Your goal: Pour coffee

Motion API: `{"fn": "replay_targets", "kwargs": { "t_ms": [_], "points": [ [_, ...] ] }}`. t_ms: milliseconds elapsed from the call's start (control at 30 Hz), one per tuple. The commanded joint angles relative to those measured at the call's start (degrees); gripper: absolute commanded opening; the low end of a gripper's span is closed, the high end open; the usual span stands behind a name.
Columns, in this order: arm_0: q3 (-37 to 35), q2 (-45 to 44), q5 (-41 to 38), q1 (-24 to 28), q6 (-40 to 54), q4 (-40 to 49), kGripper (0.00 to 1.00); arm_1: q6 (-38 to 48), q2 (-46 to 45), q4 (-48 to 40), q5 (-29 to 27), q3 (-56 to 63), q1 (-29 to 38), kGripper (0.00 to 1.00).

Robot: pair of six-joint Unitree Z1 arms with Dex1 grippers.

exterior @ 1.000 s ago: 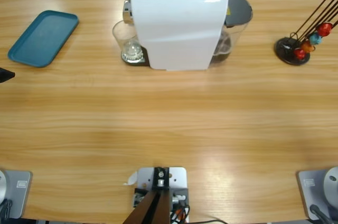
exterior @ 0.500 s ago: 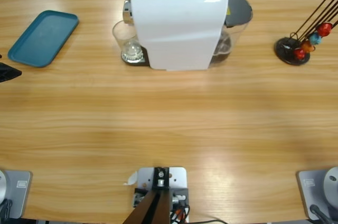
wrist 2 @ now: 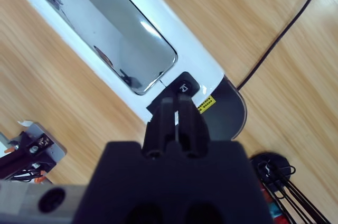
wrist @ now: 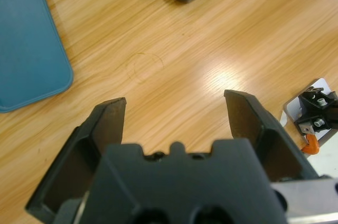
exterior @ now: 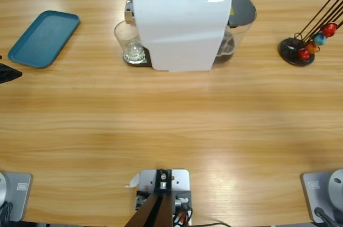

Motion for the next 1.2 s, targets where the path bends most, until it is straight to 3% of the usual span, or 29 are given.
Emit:
{"fn": "replay_targets", "kwargs": {
  "t_ms": [33,1200],
  "points": [
    [1.2,1.9,0.8,0.5,-0.6,-0.1,0.812,-0.9,4.0,1.0,-1.4,-2.4,0.7,0.000],
    [1.2,2.0,0.8,0.6,-0.6,0.2,0.812,-1.2,5.9,1.1,-2.0,-1.6,-0.6,0.000]
  ]
}}
